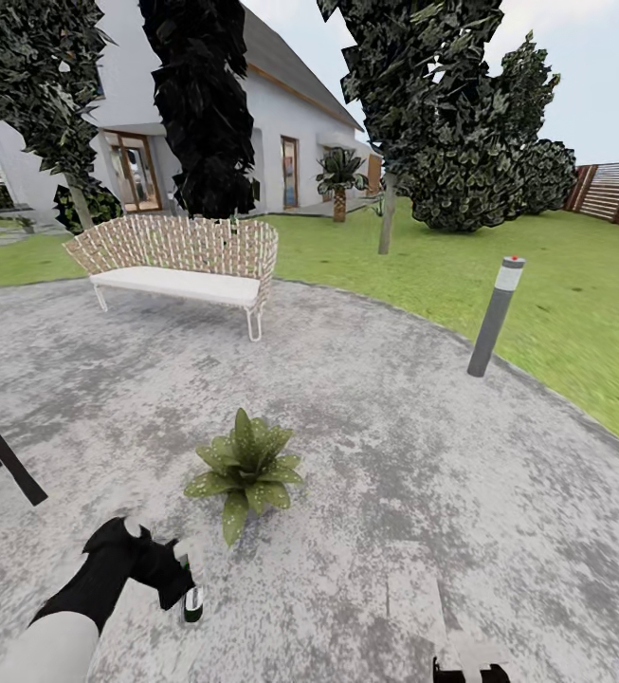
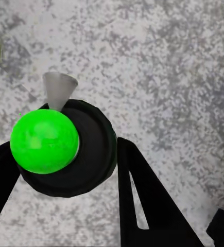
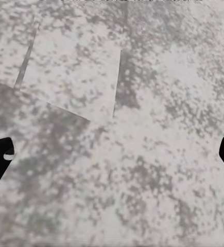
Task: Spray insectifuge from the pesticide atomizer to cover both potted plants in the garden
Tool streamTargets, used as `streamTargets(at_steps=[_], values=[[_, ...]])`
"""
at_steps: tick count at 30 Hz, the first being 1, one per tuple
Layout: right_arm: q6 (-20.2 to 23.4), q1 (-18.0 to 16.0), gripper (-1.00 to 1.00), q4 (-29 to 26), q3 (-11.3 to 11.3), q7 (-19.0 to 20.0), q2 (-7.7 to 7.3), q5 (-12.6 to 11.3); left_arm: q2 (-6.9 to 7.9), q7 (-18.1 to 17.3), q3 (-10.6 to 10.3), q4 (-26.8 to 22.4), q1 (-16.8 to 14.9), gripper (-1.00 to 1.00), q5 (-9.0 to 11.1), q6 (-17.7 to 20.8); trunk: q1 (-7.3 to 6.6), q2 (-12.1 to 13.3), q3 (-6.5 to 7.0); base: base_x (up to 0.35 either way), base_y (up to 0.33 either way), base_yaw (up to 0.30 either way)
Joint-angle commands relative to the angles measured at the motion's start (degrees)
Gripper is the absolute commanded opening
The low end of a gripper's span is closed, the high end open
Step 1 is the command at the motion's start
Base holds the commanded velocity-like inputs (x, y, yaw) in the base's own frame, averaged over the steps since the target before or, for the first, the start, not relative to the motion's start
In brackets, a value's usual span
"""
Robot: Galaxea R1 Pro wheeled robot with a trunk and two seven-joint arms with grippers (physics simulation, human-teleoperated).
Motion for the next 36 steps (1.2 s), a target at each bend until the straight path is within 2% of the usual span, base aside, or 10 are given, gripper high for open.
streamTargets(at_steps=[1, 4, 6, 10, 18, 22, 23, 24, 27, 36], values=[[-0.16, -0.03, 1.0, -0.24, 0.44, -0.16, 0.0, -0.43, -0.04, 1.3, 2.76, 0.87, 0.98, -1.0, 1.73, -2.55, -0.02, -0.02, -0.05, -0.004, -0.002, 0.0], [-0.23, -0.04, 1.0, -2.74, 0.4, -0.15, 0.04, -0.45, -0.04, 11.31, 16.33, 12.01, 2.86, -1.0, 10.04, -17.66, -0.02, -0.02, -0.05, -0.001, 0.0, 0.0], [-0.31, -0.04, 1.0, -3.9, 0.68, -0.04, 0.06, -0.35, -0.2, 21.04, 17.0, 14.38, 4.4, -1.0, 9.77, -19.47, -0.02, -0.02, -0.05, 0.0, 0.0, 0.0], [-0.32, -0.04, 1.0, -8.91, 6.74, 3.37, -0.37, 3.78, -0.33, 24.42, 16.72, 14.85, 5.61, -1.0, 9.88, -19.83, -0.02, -0.02, -0.05, 0.0, 0.0, 0.0], [-0.19, -0.11, 1.0, -21.03, 8.67, 27.34, -0.45, 22.16, -0.44, 13.76, 2.67, 14.9, 4.75, -1.0, 9.6, -19.48, -0.02, -0.02, -0.05, 0.0, 0.0, 0.0], [-0.19, -0.13, 1.0, -24.71, 8.75, 36.07, -0.02, 25.22, -0.93, 12.83, -8.32, 14.88, 4.69, -1.0, 9.62, -18.79, -0.02, -0.02, -0.05, 0.0, 0.0, 0.0], [-0.16, -0.13, 1.0, -25.65, 8.78, 38.48, 0.11, 25.68, -0.97, 12.84, -9.26, 14.84, 4.69, -1.0, 9.5, -18.73, -0.02, -0.02, -0.05, 0.0, 0.0, 0.0], [-0.15, -0.13, -1.0, -26.63, 8.79, 40.47, 0.23, 26.14, -0.99, 12.85, -9.6, 14.76, 4.67, -1.0, 9.42, -18.61, -0.02, -0.02, -0.05, 0.0, 0.0, 0.0], [-0.07, -0.13, -1.0, -29.95, 8.87, 46.7, 2.14, 27.0, -1.53, 12.88, -9.72, 14.12, 4.6, -1.0, 2.06, -17.3, -0.02, -0.02, -0.05, 0.0, 0.0, 0.0], [-0.05, -0.13, -1.0, -30.31, 8.89, 47.02, 6.03, 31.83, -4.61, 13.11, -9.86, 13.78, 4.53, -1.0, 0.83, -17.64, -0.02, -0.02, -0.05, 0.0, 0.0, 0.0]])
